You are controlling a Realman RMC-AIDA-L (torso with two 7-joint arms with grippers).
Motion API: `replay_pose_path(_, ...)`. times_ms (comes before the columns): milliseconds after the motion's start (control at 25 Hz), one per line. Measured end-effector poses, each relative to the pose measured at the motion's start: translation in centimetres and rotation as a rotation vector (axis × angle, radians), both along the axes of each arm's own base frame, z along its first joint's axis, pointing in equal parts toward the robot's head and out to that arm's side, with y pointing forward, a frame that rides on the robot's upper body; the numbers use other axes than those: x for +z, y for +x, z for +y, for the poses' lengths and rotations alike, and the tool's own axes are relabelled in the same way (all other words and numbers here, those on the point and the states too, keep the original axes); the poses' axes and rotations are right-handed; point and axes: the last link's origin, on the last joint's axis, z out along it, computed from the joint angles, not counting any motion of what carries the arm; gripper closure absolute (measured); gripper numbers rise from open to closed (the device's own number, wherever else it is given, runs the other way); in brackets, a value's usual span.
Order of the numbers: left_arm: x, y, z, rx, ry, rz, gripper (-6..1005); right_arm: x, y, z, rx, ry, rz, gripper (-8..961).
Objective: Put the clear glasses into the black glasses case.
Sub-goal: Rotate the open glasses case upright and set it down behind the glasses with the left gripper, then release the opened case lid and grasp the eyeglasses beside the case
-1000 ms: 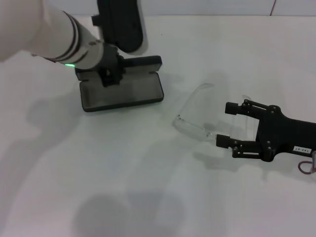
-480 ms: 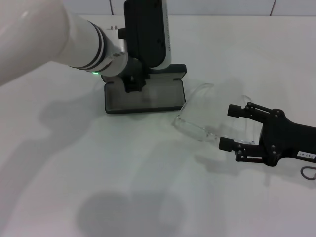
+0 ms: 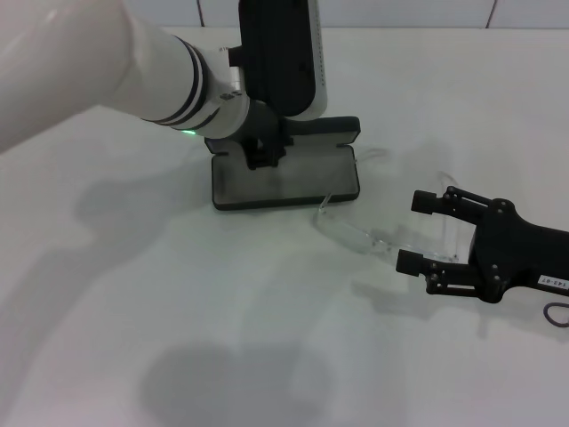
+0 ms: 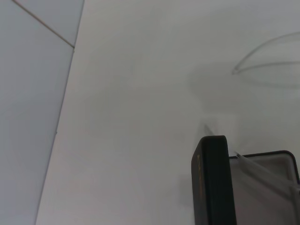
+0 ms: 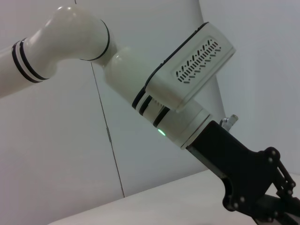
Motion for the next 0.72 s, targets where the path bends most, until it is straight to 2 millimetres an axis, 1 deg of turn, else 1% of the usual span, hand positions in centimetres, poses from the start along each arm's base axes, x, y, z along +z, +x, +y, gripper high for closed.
replay_pose_path(160,-0.1,0.3,-0.2,-0.007,-0.028,-0.033,794,0.0,0.0,0.0,0.0,0.0,-0.001,83)
replay_pose_path(280,0.1,0.1,-0.1,-0.007,-0.022,-0.036,794,0.1,0.0,0.0,0.001,0.0,-0.001,84)
replay_pose_path(560,0.2,0.0,-0.1,-0.003,-0.02,-0.039,729,0.1,0.0,0.0,0.001,0.0,-0.001,84)
replay_pose_path(720,1.0,0.6,0.1,0.02,-0.01,-0.118,692,0.0,0.1,-0.1,-0.003,0.0,-0.001,84)
